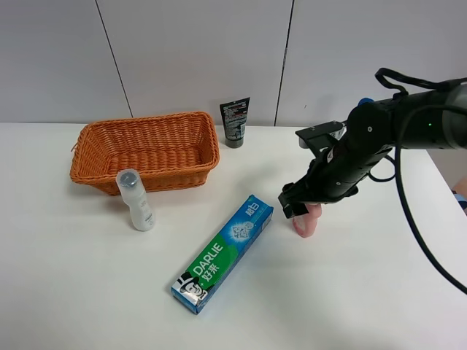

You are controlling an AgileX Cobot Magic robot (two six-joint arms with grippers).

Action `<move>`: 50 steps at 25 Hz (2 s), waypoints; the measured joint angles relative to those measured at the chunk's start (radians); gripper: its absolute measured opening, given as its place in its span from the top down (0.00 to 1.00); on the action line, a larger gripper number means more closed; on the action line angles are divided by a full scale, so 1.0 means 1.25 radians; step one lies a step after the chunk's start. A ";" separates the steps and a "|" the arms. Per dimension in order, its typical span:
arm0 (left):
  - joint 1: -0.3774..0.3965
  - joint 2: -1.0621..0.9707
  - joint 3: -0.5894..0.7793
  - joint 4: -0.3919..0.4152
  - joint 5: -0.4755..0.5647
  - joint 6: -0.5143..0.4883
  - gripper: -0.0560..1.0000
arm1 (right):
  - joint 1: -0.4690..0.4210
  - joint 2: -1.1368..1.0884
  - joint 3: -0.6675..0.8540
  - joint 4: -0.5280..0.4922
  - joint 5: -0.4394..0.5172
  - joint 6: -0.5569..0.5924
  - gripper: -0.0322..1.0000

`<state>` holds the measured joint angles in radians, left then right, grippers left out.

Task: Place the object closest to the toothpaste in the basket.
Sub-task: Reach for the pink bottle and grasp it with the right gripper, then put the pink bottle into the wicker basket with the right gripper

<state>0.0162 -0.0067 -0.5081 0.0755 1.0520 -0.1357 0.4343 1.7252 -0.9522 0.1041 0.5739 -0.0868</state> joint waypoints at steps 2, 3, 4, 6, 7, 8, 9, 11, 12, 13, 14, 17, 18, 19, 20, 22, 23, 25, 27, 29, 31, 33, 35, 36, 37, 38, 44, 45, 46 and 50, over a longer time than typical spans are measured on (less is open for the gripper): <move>0.000 0.000 0.000 0.000 0.000 0.000 0.01 | 0.000 0.002 0.000 0.000 -0.013 0.005 0.22; 0.000 0.000 0.000 0.000 0.000 0.000 0.01 | 0.000 0.002 -0.001 0.000 -0.018 0.007 0.22; 0.000 0.000 0.000 0.000 0.000 0.000 0.01 | 0.000 0.002 -0.002 0.000 -0.019 0.009 0.22; 0.000 0.000 0.000 0.000 0.000 0.000 0.01 | 0.000 0.002 -0.002 0.000 -0.028 0.011 0.22; 0.000 0.000 0.000 0.000 0.000 0.000 0.01 | 0.000 0.002 -0.002 0.000 -0.033 0.012 0.22; 0.000 0.000 0.000 0.000 0.000 0.000 0.01 | 0.000 0.002 -0.002 0.000 -0.038 0.016 0.22; 0.000 0.000 0.000 0.000 0.000 0.000 0.01 | 0.000 0.002 -0.002 0.000 -0.039 0.018 0.22; 0.000 0.000 0.000 0.000 0.000 0.000 0.01 | 0.000 0.002 -0.002 0.001 -0.040 0.022 0.22; 0.000 0.000 0.000 0.000 0.000 0.000 0.01 | 0.000 0.002 -0.002 0.006 -0.040 0.024 0.22; 0.000 0.000 0.000 0.000 0.000 0.000 0.01 | 0.000 0.002 -0.002 0.008 -0.038 0.024 0.22; 0.000 0.000 0.000 0.000 0.000 0.000 0.01 | 0.000 0.002 -0.002 0.010 -0.037 0.024 0.22; 0.000 0.000 0.000 0.000 0.000 0.000 0.01 | 0.000 0.002 -0.002 0.012 -0.037 0.024 0.22; 0.000 0.000 0.000 0.000 0.000 0.000 0.01 | 0.000 0.003 -0.002 0.012 -0.037 0.024 0.22; 0.000 0.000 0.000 0.000 0.000 0.000 0.01 | 0.000 0.007 -0.003 0.012 -0.037 0.024 0.22; 0.000 0.000 0.000 0.000 0.000 0.000 0.01 | 0.000 0.011 -0.003 0.012 -0.037 0.024 0.22; 0.000 0.000 0.000 0.000 0.000 0.000 0.01 | 0.000 0.029 -0.003 0.012 -0.038 0.027 0.22; 0.000 0.000 0.000 0.000 0.000 0.000 0.01 | 0.000 0.040 -0.003 0.012 -0.038 0.032 0.22; 0.000 0.000 0.000 0.000 0.000 0.000 0.01 | 0.000 0.059 -0.003 0.012 -0.038 0.038 0.22; 0.000 0.000 0.000 0.000 0.000 0.000 0.01 | 0.000 0.074 -0.003 0.012 -0.038 0.039 0.22; 0.000 0.000 0.000 0.000 0.000 0.000 0.01 | 0.000 0.081 -0.003 0.012 -0.040 0.039 0.22; 0.000 0.000 0.000 0.000 0.000 0.000 0.01 | 0.000 0.081 -0.003 0.012 -0.041 0.039 0.23; 0.000 0.000 0.000 0.000 0.000 0.000 0.01 | 0.000 0.081 -0.003 0.012 -0.043 0.039 0.29; 0.000 0.000 0.000 0.000 0.000 0.000 0.01 | 0.000 0.081 -0.003 0.012 -0.049 0.039 0.41; 0.000 0.000 0.000 0.000 0.000 0.000 0.01 | 0.000 0.081 -0.003 0.009 -0.049 0.039 0.50; 0.000 0.000 0.000 0.000 0.000 0.000 0.01 | 0.000 0.081 -0.003 0.007 -0.051 0.039 0.60; 0.000 0.000 0.000 0.000 0.000 0.000 0.01 | 0.000 0.081 -0.003 0.006 -0.053 0.040 0.65; 0.000 0.000 0.000 0.000 0.000 0.000 0.01 | 0.000 0.045 -0.073 -0.038 0.004 0.040 0.64; 0.000 0.000 0.000 0.000 0.000 0.000 0.01 | 0.000 0.026 -0.098 -0.039 0.016 0.040 0.64; 0.000 0.000 0.000 0.000 0.000 0.000 0.01 | 0.000 0.002 -0.127 -0.039 0.022 0.040 0.64; 0.000 0.000 0.000 0.000 0.000 0.000 0.01 | 0.009 -0.055 -0.259 -0.040 0.028 0.035 0.64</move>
<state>0.0162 -0.0067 -0.5081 0.0755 1.0520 -0.1357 0.4450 1.6561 -1.2762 0.0542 0.6091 -0.0436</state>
